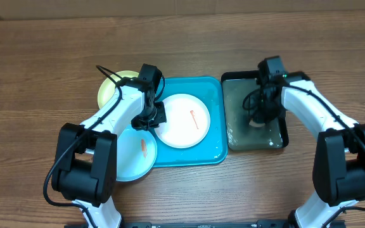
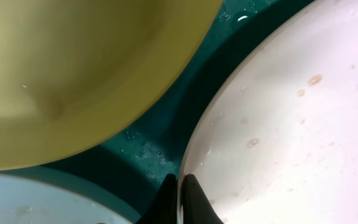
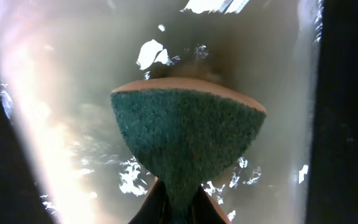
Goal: Clean dirty plates on tray and stack at the side
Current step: 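Lift the green sponge from the black tray with right gripper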
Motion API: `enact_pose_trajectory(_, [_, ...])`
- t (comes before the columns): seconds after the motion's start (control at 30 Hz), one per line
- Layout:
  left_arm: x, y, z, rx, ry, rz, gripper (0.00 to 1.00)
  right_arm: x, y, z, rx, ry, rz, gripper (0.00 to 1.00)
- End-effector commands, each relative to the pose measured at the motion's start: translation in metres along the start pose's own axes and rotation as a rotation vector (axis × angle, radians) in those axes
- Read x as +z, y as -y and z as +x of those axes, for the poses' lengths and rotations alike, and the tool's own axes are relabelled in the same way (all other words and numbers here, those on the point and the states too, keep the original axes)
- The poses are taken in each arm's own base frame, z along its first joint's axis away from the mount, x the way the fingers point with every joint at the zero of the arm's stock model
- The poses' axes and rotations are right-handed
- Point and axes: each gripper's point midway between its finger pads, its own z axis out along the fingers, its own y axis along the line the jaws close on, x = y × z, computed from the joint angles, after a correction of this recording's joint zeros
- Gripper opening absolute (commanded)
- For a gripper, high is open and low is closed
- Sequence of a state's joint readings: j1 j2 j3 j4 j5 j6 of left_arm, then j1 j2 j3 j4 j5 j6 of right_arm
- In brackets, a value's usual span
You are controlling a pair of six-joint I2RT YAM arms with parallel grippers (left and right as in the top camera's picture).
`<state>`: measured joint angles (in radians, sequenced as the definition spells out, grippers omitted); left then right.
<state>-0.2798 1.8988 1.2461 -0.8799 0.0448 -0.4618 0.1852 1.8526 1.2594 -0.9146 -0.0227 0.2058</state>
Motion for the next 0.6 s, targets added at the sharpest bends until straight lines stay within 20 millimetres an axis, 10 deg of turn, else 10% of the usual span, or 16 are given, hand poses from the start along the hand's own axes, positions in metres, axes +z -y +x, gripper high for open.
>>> enact_pose_trajectory(0.0, [-0.003, 0.003, -0.008, 0.007, 0.018, 0.014, 0.04, -0.021, -0.010, -0.020, -0.014, 0.051, -0.020, 0.04])
enact_pose_trajectory(0.57, [-0.003, 0.012, -0.010, -0.062, 0.020, 0.063, 0.04, -0.032, -0.011, -0.016, -0.090, 0.021, -0.012, 0.04])
